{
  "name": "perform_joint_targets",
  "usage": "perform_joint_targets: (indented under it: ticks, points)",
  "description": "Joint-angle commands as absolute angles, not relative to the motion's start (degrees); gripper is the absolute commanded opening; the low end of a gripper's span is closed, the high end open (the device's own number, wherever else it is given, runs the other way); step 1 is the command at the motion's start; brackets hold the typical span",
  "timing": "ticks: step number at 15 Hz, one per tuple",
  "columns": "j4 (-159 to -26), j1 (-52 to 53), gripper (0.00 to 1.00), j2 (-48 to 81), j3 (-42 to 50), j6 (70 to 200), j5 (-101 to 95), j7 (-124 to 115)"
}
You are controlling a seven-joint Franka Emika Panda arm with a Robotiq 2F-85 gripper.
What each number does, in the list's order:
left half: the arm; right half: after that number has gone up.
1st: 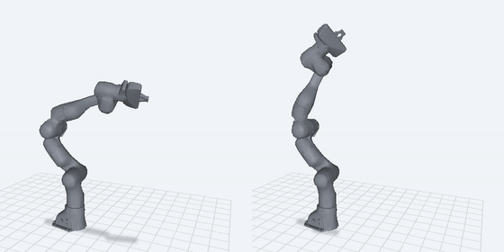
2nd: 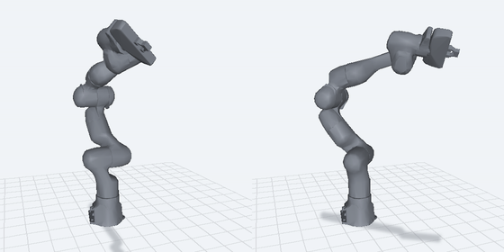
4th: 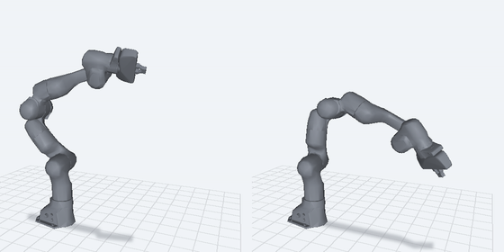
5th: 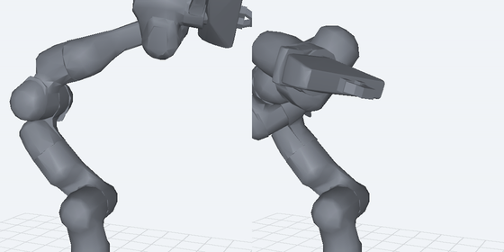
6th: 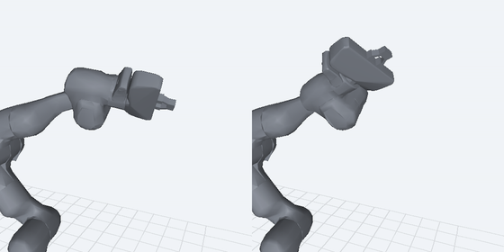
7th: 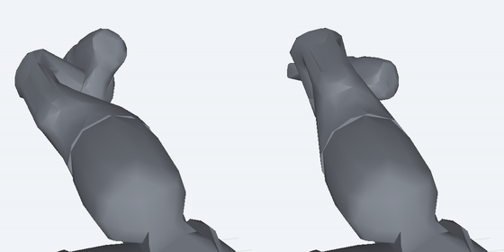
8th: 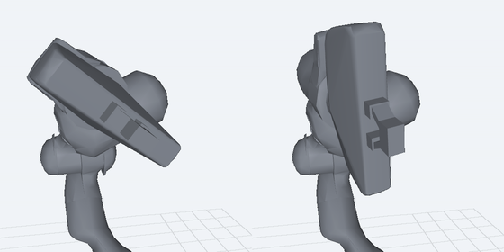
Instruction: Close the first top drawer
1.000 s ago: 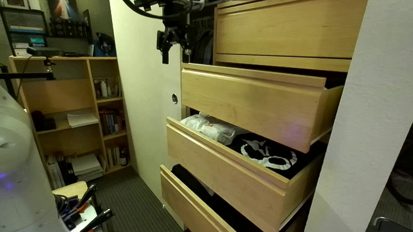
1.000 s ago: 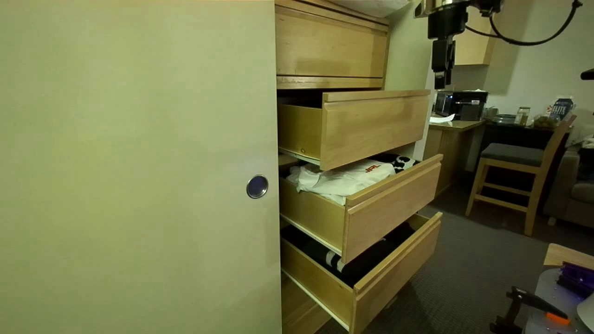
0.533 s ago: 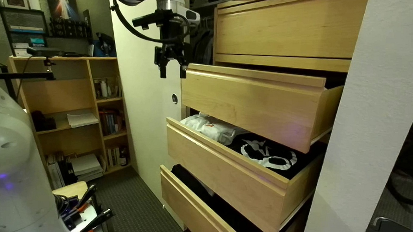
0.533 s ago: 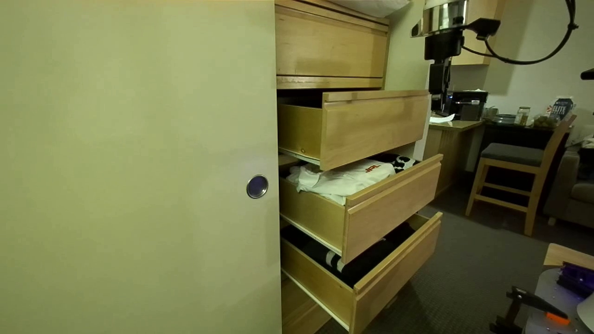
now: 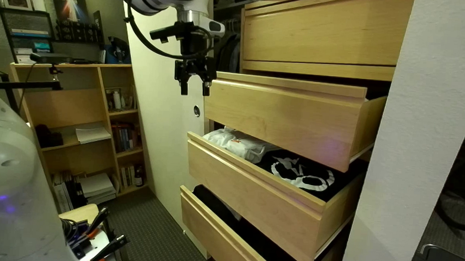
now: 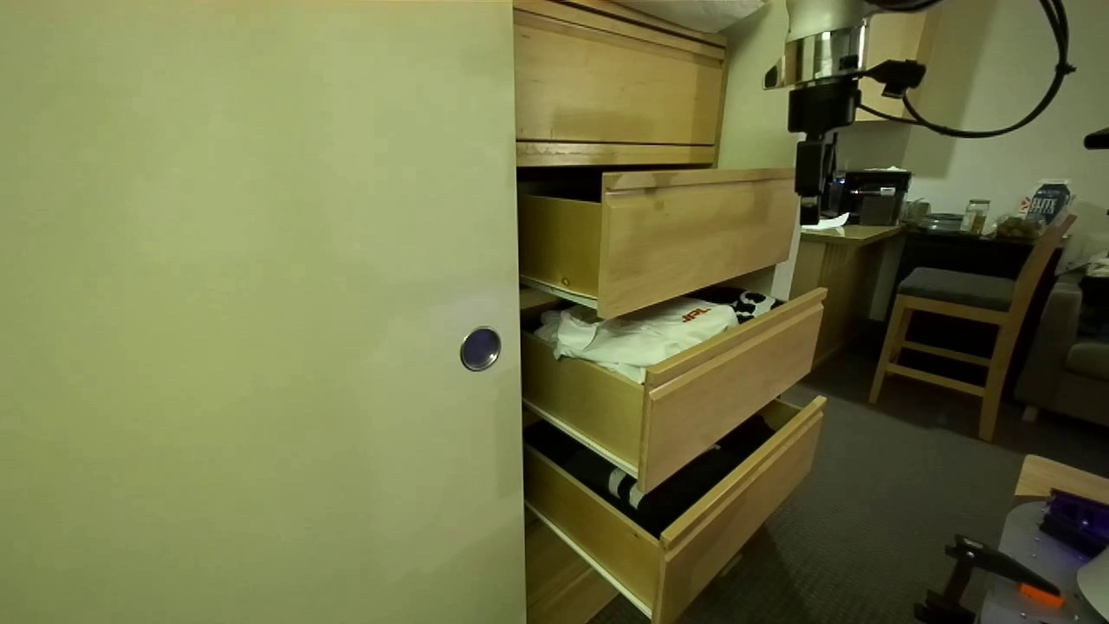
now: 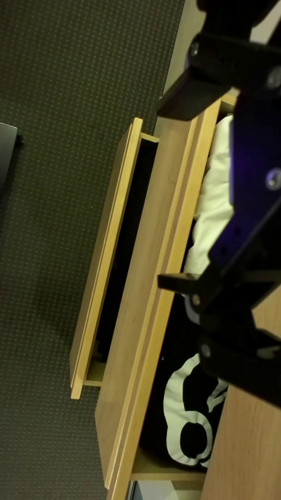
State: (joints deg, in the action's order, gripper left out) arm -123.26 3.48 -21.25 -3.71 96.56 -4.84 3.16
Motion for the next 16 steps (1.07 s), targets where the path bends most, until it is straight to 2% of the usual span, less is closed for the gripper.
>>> perform_joint_targets:
  ticks: [1, 16]
  points:
    - [-123.2, 3.6, 1.0, -21.1, -3.6, 96.3, -4.9, 2.6]
    - [-123.2, 3.5, 1.0, -20.9, -3.7, 96.2, -4.9, 1.8]
